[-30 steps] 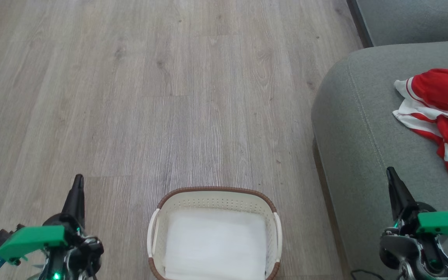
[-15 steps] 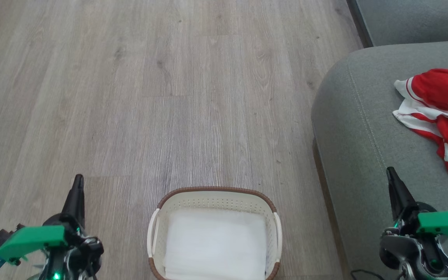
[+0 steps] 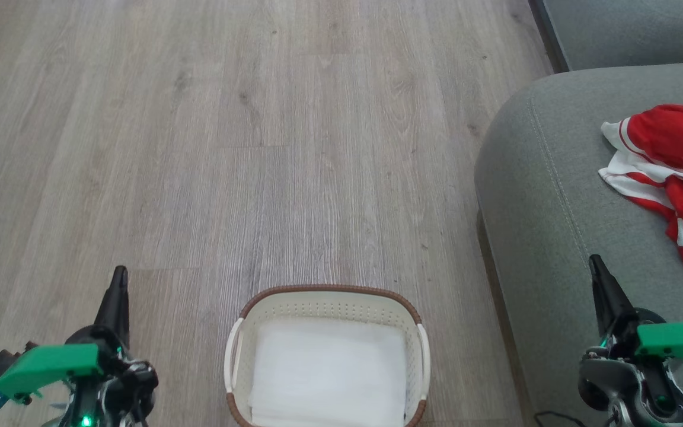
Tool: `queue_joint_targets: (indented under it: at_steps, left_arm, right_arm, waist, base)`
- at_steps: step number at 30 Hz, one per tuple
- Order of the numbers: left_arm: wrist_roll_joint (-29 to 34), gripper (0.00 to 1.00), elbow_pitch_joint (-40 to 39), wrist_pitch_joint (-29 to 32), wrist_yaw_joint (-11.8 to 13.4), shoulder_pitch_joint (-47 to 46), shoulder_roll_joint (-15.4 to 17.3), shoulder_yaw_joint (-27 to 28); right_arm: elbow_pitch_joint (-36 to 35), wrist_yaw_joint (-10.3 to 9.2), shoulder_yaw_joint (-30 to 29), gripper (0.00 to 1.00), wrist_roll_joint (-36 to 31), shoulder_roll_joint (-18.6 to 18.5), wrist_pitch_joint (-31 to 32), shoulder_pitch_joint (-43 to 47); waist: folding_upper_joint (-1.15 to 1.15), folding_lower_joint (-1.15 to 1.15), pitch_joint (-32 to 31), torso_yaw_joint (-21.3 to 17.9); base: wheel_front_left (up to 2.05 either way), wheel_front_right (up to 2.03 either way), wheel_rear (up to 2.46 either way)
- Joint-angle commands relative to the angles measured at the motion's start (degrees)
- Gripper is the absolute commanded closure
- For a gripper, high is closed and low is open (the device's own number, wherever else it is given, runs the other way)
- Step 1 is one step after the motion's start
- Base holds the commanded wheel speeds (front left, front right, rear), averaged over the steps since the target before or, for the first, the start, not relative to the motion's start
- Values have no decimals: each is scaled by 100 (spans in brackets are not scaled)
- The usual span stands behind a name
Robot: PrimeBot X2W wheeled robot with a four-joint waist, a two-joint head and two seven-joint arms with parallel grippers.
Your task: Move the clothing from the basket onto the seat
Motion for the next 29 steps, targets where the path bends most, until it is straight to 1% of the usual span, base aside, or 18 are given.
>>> queue_joint_targets:
  at_steps: [1,29]
  left_arm:
    - [13,100,-200,38,-36,-282,33,203]
    - [20,100,-200,45,-36,-283,27,211]
  right_arm:
    - [-186,-1,94,100,4,29,44,-299]
    - [-185,-1,82,100,-6,38,54,-300]
  waist:
    - [0,0,0,0]
    - [0,0,0,0]
  base:
    - [0,0,0]
    - [0,0,0]
